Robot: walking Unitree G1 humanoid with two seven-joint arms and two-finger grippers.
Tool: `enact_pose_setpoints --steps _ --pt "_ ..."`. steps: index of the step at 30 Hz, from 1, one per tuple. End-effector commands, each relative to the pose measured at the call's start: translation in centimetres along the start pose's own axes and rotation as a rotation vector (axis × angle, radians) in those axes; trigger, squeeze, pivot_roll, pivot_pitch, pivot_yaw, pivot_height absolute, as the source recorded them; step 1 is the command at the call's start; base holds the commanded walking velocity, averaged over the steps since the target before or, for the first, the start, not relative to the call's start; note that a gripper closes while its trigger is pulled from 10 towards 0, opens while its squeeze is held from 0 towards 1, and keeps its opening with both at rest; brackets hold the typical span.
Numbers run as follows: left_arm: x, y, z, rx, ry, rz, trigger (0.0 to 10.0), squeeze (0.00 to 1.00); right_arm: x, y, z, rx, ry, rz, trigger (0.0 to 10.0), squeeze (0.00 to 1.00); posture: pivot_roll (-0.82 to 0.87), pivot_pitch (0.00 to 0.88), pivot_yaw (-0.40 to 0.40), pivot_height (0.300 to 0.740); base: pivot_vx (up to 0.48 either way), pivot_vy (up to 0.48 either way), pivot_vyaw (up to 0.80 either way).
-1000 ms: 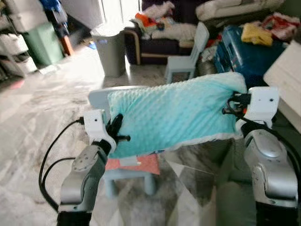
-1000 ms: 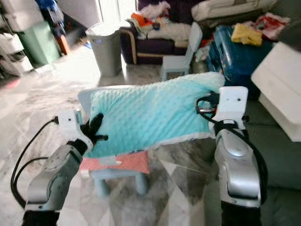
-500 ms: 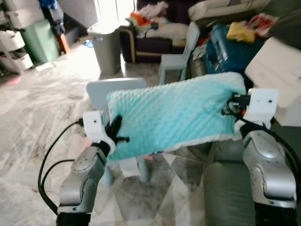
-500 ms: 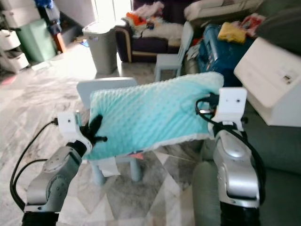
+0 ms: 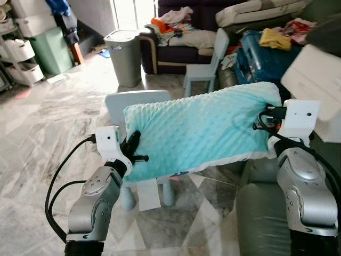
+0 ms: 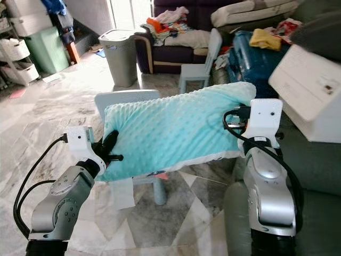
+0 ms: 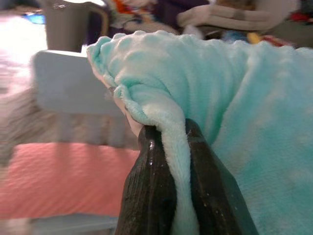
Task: Move the pillow to the sofa
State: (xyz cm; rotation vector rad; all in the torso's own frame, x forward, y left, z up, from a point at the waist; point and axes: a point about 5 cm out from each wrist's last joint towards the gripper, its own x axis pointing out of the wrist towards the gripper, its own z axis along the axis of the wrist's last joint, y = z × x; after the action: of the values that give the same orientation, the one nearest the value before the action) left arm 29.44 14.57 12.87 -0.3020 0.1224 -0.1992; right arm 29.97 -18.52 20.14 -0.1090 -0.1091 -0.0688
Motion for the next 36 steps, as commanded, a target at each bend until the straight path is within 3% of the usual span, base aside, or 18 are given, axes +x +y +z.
enact_pose_setpoints --steps 1,36 --pt "0.21 -0.49 0.35 0.002 -0.01 -0.017 10.0 0.0 -0.03 -0.71 0.41 -0.007 -0.016 -0.025 10.0 0.0 -0.09 0.0 0.025 0.74 0.0 0.48 0.0" --pt "0.3 -1.21 -0.22 0.013 0.023 -0.069 10.0 0.0 0.13 -0.64 0.33 -0.015 -0.008 -0.02 10.0 0.0 -0.1 0.0 0.024 0.74 0.0 0.465 0.0"
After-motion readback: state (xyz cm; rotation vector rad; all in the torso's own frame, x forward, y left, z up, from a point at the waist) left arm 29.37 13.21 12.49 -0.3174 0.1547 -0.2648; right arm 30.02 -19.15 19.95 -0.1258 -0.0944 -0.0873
